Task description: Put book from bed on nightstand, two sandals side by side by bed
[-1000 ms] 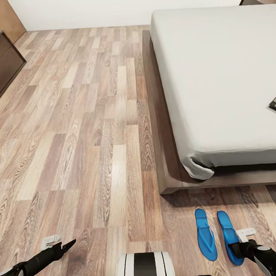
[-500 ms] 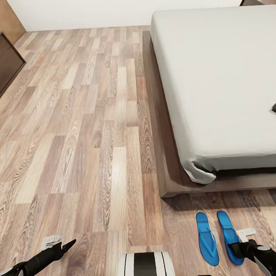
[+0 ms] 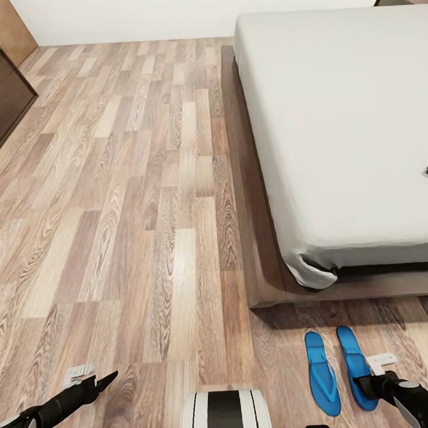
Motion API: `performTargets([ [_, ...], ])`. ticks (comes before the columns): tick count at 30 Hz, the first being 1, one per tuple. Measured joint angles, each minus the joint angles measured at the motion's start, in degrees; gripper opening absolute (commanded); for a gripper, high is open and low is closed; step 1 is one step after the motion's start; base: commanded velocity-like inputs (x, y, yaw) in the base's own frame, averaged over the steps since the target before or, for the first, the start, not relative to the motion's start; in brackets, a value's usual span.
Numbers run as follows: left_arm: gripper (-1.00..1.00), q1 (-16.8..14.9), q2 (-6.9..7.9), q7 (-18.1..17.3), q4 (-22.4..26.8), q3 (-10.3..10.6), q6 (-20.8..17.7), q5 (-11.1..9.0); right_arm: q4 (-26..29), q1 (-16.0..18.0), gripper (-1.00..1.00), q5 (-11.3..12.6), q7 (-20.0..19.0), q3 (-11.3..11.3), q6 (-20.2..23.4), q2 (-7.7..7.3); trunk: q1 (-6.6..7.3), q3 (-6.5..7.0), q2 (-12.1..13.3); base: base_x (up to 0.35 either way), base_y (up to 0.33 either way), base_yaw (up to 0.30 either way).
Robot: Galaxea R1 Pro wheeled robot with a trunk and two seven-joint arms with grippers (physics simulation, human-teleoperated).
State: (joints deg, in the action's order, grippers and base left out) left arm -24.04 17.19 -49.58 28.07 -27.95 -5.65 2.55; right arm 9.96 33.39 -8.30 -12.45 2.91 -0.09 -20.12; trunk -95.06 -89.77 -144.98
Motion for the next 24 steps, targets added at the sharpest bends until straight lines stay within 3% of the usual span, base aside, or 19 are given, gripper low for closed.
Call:
performTargets([
  [4, 1.00, 0.02, 0.01, -0.04, 0.03, 0.00, -0.02, -0.03, 0.11, -0.09, -1.00, 0.00, 0.17, 0.20, -1.56, -0.02, -0.09, -0.90, -0.06, 0.000, 0.000, 0.000],
  [24, 1.00, 0.02, 0.01, -0.10, 0.03, 0.00, -0.02, -0.03, 0.11, -0.09, -1.00, -0.02, 0.17, 0.23, -1.55, -0.03, -0.08, -0.90, -0.06, 0.000, 0.000, 0.000],
])
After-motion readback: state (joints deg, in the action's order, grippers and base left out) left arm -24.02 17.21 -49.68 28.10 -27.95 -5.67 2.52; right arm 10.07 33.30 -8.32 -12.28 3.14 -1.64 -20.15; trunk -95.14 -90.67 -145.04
